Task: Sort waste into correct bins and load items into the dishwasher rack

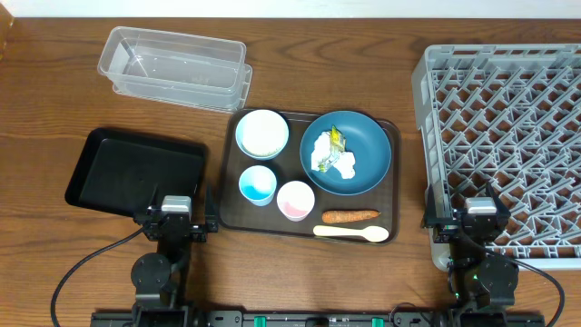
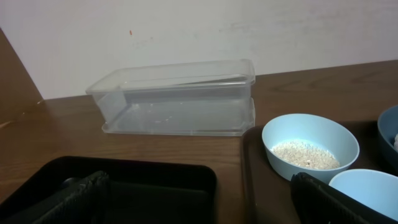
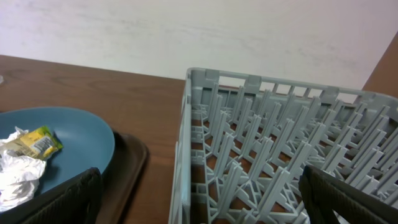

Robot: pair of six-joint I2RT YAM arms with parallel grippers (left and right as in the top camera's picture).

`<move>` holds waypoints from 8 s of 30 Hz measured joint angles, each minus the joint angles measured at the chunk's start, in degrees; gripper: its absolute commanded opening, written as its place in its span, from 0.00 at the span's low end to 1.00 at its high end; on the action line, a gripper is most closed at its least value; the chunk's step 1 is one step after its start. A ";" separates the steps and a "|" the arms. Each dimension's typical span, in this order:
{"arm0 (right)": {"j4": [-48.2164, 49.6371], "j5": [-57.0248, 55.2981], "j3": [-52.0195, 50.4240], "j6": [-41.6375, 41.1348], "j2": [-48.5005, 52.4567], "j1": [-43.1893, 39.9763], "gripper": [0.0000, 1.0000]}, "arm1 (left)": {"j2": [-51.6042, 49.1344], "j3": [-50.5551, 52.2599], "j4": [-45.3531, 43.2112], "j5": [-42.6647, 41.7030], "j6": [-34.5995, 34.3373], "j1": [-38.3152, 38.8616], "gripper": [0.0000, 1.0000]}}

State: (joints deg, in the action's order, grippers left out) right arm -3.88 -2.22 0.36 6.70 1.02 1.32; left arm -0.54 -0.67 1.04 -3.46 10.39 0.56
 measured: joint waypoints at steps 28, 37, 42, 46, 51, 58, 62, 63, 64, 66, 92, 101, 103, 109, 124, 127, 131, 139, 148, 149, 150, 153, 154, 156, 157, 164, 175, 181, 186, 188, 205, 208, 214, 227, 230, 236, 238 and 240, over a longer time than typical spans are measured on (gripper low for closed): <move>-0.76 0.68 0.20 -7.67 0.11 0.00 0.99 | -0.04 -0.07 -0.09 0.02 -6.03 0.00 0.94; -9.27 1.22 11.39 -9.33 11.85 0.00 0.99 | -9.81 -7.93 10.99 -1.57 -12.52 0.00 0.94; -16.57 2.29 24.02 -9.25 23.47 0.00 0.99 | -22.80 -21.35 20.33 -3.50 -13.42 0.00 0.94; -24.98 4.66 35.17 -8.98 34.25 0.00 0.99 | -33.83 -33.27 30.42 -6.23 -13.57 0.00 0.94; -37.42 9.40 47.25 -8.09 46.27 0.00 0.99 | -45.44 -46.58 47.04 -8.81 -14.05 0.00 0.94; -43.19 14.91 54.75 -7.67 53.62 0.00 0.99 | -53.68 -58.38 60.89 -10.38 -14.95 0.00 0.94; -43.25 17.38 54.88 -7.54 53.68 0.00 0.99 | -53.96 -58.84 62.10 -11.08 -15.08 0.00 0.94; -43.25 17.73 54.88 -7.54 53.68 0.00 0.99 | -53.96 -58.84 62.05 -11.34 -15.10 0.00 0.94; -43.30 18.03 54.88 -7.54 53.68 0.00 0.99 | -53.96 -58.84 62.05 -11.52 -15.10 0.00 0.94; -43.47 18.84 54.88 -7.54 53.68 0.00 0.99 | -53.96 -58.84 61.81 -11.96 -15.13 0.00 0.94; -44.28 21.57 54.97 -7.54 53.68 0.00 0.99 | -68.67 -58.84 60.39 -20.65 -26.10 13.64 0.87; -44.57 21.57 54.97 -7.54 53.68 0.00 0.99 | -75.78 -58.84 56.89 -20.22 -40.94 18.29 0.86; -44.70 21.57 54.97 -7.54 53.68 0.00 0.99 | -77.42 -58.84 55.65 -19.74 -43.23 19.71 0.86; -44.74 21.57 54.97 -7.54 53.68 0.00 0.99 | -82.20 -58.84 52.87 -16.41 -49.22 23.58 0.83; -44.74 21.57 54.97 -7.54 53.68 0.00 0.99 | -89.74 -58.84 47.54 -11.58 -55.28 29.38 0.67; -44.74 21.57 54.97 -7.54 53.68 0.00 0.99 | -90.68 -58.84 47.15 -11.34 -55.45 30.45 0.63; -44.78 21.57 54.97 -7.54 53.68 0.00 0.99 | -91.25 -58.84 47.12 -10.75 -55.39 31.17 0.49; -45.79 21.59 54.97 -7.54 53.68 0.00 0.99 | -91.25 -58.84 47.12 -9.84 -55.58 31.17 0.32; -45.81 21.59 54.97 -7.54 53.68 0.00 0.99 | -91.25 -58.84 47.15 -9.79 -55.41 31.17 0.18; -45.81 21.59 54.97 -7.54 53.68 0.00 0.99 | -91.25 -58.84 47.15 -9.75 -55.41 31.17 0.15; -45.81 21.59 54.97 -7.54 53.68 0.00 0.99 | -91.25 -58.84 47.15 -9.73 -55.47 31.17 0.12; -45.83 21.59 54.97 -7.54 53.68 0.00 0.99 | -91.25 -58.84 47.12 -9.64 -55.41 31.17 0.06; -45.83 21.59 54.97 -7.54 53.68 0.00 0.99 | -91.25 -58.84 47.15 -9.64 -55.41 31.17 0.06; -45.83 21.59 54.97 -7.54 53.68 0.00 0.99 | -91.25 -58.84 47.15 -9.66 -55.39 31.17 0.06; -45.88 21.59 54.97 -7.52 53.68 0.00 0.99 | -91.25 -58.84 47.17 -9.64 -55.36 31.17 0.06; -46.03 21.57 54.97 -7.54 53.68 0.00 0.99 | -90.79 -58.84 48.06 -9.70 -54.03 31.17 0.06; -42.14 19.12 54.99 -7.54 54.05 0.00 0.99 | -72.74 -59.39 43.25 -11.67 -45.35 31.17 0.06; -35.34 24.41 55.04 -6.86 58.75 -0.02 0.97 | -66.69 -59.87 30.77 -23.26 -38.10 27.93 0.06; -30.23 43.87 55.08 -1.57 64.98 -0.02 0.91 | -69.26 -60.02 20.50 -39.58 -36.24 21.49 0.06; -28.61 51.08 55.08 0.31 67.19 -0.02 0.89 | -71.14 -60.02 18.75 -45.18 -36.22 19.43 0.06; -21.38 76.15 55.08 9.84 70.97 0.52 0.84 | -80.70 -60.02 5.79 -67.58 -42.99 16.65 0.06; -18.78 76.96 55.08 10.34 70.97 1.38 0.77 | -80.70 -60.02 5.55 -68.46 -44.52 17.53 0.06; -16.31 78.84 55.08 10.56 70.97 2.38 0.76 | -80.70 -60.02 5.51 -67.60 -45.79 19.54 0.06; -14.71 80.70 55.08 10.69 70.97 2.89 0.57 | -80.70 -60.04 4.96 -65.37 -46.86 20.59 0.06; -13.53 81.26 55.08 10.69 70.99 2.89 0.54 | -80.67 -60.19 4.83 -65.46 -47.12 20.59 0.06; -12.96 81.83 55.08 10.67 70.99 2.89 0.52 | -80.67 -60.41 4.81 -65.75 -47.52 20.59 0.07; -12.94 81.92 55.08 10.69 70.99 2.89 0.52 | -80.67 -60.39 4.83 -65.79 -47.54 20.59 0.08; -12.87 81.96 55.08 10.69 70.99 2.89 0.54 | -80.67 -60.41 4.87 -65.77 -47.58 20.61 0.09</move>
State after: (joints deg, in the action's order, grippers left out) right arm -16.75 79.75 55.44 17.39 72.01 4.21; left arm -81.21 -61.08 5.91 -69.23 -37.19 21.17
